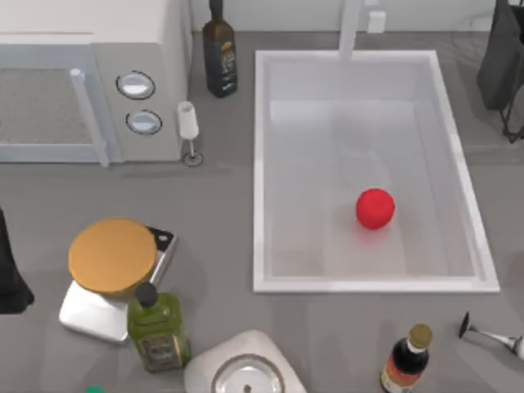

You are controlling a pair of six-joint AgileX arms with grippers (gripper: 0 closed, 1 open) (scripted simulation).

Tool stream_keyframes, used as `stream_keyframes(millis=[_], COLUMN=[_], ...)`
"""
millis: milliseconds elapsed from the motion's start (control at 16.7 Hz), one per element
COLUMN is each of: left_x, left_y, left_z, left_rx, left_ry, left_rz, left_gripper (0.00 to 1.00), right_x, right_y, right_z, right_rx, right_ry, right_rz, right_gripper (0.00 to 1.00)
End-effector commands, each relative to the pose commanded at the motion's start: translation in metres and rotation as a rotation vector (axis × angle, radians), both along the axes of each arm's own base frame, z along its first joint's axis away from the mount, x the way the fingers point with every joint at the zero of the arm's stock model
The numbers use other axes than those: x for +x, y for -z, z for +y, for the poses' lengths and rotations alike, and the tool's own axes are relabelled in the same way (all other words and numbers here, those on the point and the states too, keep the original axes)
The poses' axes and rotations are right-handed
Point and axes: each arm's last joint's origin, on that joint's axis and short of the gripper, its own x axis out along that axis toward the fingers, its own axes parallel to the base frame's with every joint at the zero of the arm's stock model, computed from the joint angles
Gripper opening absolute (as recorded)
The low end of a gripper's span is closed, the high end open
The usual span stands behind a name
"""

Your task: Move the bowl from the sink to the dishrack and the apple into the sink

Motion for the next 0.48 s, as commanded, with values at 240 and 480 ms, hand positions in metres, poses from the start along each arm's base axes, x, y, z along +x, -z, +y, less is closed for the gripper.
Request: stream_keyframes(millis=[240,480], left_x=[0.000,0.000], left_y=[0.000,0.000], left_z=[0.000,0.000], left_rx=[0.000,0.000], left_ry=[0.000,0.000], left_rz=[0.000,0.000], left_gripper=[1.00,1.00], right_x=[-0.013,-0.015], right_y=[0.019,0.025], right_z=[-0.006,-0.008], right_rx=[0.000,0.001], right_ry=[-0.004,-0.004], right_rz=[0.018,0.028], right_gripper=[1.00,1.00])
